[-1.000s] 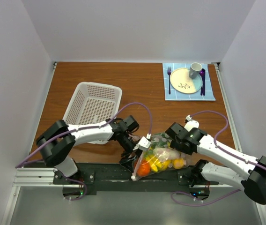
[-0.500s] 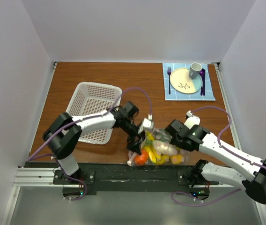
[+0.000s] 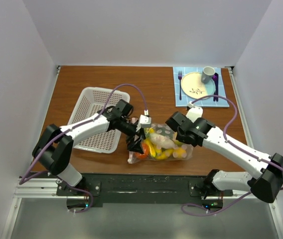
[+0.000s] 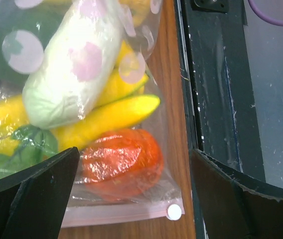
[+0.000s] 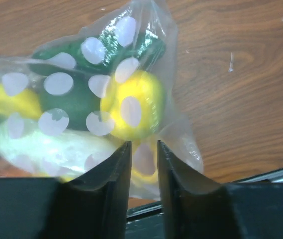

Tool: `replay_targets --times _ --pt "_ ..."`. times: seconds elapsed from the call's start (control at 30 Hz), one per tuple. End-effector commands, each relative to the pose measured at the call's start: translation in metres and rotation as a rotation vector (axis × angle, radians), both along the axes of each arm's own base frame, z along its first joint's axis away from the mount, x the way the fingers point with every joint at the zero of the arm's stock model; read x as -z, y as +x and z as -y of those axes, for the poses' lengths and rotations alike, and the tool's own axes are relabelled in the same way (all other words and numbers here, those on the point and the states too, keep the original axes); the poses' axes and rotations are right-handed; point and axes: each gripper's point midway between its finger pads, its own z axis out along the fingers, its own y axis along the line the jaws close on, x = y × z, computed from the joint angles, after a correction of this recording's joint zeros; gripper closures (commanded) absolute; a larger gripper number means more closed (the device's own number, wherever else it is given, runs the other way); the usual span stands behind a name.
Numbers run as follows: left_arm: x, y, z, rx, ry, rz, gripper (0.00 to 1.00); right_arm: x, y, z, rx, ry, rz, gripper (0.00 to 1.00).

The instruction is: Open the zip-top bag and remove the fake food

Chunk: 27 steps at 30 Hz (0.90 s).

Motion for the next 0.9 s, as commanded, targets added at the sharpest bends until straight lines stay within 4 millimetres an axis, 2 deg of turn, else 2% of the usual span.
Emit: replay_targets --times 0.0,0.07,0.13,0.23,0.43,0.5,0.53,0.57,0.67,0.7,0.73,0.77,0.8,0.87 --pt "-0.017 0.002 0.0 -0.004 -0.039 0.066 0.0 0.011 -0.017 0.028 0.053 -0.08 -0.024 0.43" --pt "-0.017 0.004 0.001 -0.005 -0.038 0.075 0.0 0.012 -0.023 0.034 0.063 -0.054 -0.008 0.33" --pt "-0.016 0.006 0.002 -0.007 -0.037 0.078 0.0 0.021 -0.028 0.038 0.069 -0.035 -0.002 0.24" --pt "-0.014 0.006 0.003 -0.005 -0.034 0.068 0.0 0.034 -0.034 0.042 0.079 -0.016 0.003 0.18" --pt "-0.009 -0.001 0.005 0.009 -0.019 0.065 0.0 0.067 -0.044 0.051 0.136 -0.034 -0.04 0.16" --pt "-0.007 -0.002 0.005 0.01 -0.011 0.067 0.0 0.074 -0.041 0.048 0.138 -0.016 -0.024 0.2" --pt "-0.006 -0.003 0.005 0.011 -0.009 0.065 0.0 0.075 -0.04 0.046 0.142 0.0 -0.014 0.23" --pt "-0.006 -0.002 0.005 0.009 -0.004 0.068 0.0 0.076 -0.038 0.044 0.142 0.017 -0.004 0.31" --pt "-0.006 -0.003 0.005 0.009 -0.005 0.07 0.0 0.08 -0.035 0.04 0.152 0.071 0.035 0.48" --pt "-0.006 -0.002 0.005 0.007 -0.004 0.075 0.0 0.082 -0.035 0.041 0.159 0.076 0.042 0.64" --pt "-0.006 -0.001 0.005 0.005 -0.003 0.078 0.0 0.081 -0.035 0.042 0.163 0.086 0.05 0.72" --pt "-0.005 0.001 0.005 -0.001 0.004 0.083 0.0 0.076 -0.033 0.043 0.166 0.101 0.078 0.79" --pt "-0.006 0.002 0.005 -0.002 0.004 0.09 0.0 0.07 -0.032 0.045 0.173 0.102 0.094 0.94" --pt "-0.006 0.005 0.004 -0.009 0.014 0.106 0.0 0.05 -0.026 0.053 0.181 0.09 0.164 1.0"
